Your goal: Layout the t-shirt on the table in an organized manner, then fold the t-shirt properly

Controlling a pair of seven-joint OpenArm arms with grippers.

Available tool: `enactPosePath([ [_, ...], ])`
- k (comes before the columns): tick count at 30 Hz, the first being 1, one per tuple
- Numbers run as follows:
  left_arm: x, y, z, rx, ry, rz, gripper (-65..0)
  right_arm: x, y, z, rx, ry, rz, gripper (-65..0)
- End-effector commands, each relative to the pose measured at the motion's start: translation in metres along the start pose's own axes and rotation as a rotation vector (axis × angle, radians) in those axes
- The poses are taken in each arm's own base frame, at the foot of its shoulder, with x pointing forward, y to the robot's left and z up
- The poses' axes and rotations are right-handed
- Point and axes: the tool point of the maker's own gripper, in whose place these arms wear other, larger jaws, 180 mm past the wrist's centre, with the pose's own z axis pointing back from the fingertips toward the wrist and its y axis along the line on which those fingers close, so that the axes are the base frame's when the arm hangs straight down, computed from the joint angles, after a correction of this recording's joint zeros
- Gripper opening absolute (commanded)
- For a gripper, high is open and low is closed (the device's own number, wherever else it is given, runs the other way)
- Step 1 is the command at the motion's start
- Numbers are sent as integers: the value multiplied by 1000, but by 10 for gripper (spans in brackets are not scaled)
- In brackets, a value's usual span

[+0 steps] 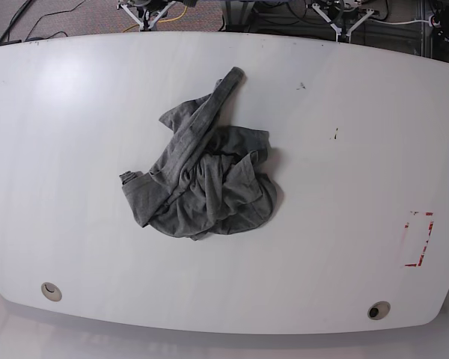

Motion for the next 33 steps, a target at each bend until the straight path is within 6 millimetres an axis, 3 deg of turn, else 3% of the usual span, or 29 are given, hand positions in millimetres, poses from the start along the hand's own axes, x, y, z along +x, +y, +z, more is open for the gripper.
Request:
enactPosePath([
  [1,-6,3,2,9,4,1,-650,-12,-3,4,-4,16,-7,-628],
  [21,-40,4,14,7,33,-10,-650,-39,-3,28,-15,11,10,-629],
  [33,-90,4,35,-4,68,42,-650,-51,-3,53,-25,-11,34,-629],
])
